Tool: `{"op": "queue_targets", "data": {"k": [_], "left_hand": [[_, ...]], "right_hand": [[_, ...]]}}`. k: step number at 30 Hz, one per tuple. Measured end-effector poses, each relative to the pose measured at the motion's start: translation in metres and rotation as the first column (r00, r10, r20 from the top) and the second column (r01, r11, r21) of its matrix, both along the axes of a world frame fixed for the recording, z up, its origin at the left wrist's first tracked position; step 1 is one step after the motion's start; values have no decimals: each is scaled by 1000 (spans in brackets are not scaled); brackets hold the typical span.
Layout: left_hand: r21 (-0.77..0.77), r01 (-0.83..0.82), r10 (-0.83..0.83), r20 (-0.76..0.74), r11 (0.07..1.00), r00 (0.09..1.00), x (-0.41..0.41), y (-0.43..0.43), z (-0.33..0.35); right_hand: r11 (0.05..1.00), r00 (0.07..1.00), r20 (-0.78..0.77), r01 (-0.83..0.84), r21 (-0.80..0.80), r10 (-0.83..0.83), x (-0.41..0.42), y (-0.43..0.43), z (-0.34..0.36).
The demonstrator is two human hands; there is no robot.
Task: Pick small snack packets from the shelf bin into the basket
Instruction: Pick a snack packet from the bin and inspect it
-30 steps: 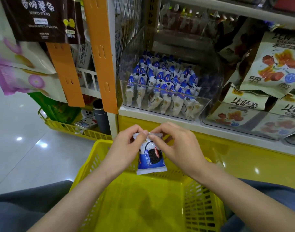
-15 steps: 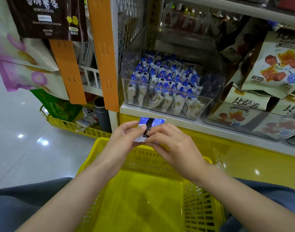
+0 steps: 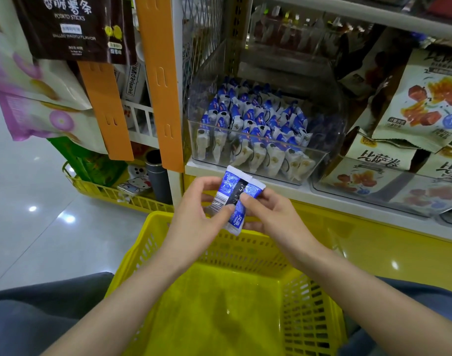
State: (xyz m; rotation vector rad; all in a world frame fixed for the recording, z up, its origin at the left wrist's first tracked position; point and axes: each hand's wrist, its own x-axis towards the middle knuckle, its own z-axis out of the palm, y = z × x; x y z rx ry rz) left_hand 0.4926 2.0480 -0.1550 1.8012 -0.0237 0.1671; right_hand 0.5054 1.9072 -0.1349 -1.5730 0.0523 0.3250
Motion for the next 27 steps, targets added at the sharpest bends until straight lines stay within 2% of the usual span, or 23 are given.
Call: {"op": "queue_targets", "data": {"k": [3,8,13,18,22,24,27], "left_hand": [[223,-19,-1,86,975,996,-3,-1,-4],[410,50,-121,149,911,981,-6,3,-6],[528,59,-154,138,847,978,-9,4,-5],[680,67,-123,34,730,992,-8,4,-6],[769,31,-121,60,638,991,-4,8,-8],[779,33,-119,54,626,991,-4,9,-8],[749,35,-96,38,662,995,-4,10,-9]], "right_hand": [[998,998,10,56,-1,-56,1,-1,-2],[999,998,24,53,3,-53,0,-1,-5],[997,995,81,59,-41,-56,1,2,-10],[990,989,149,1,-143,21,-3,5,-18],[980,976,204,-37,-195,78,-4,6,-22],[974,966,238,-43,-223,97,-6,7,-24],[966,955,271,-54,-251,123,-7,8,-27]]}}
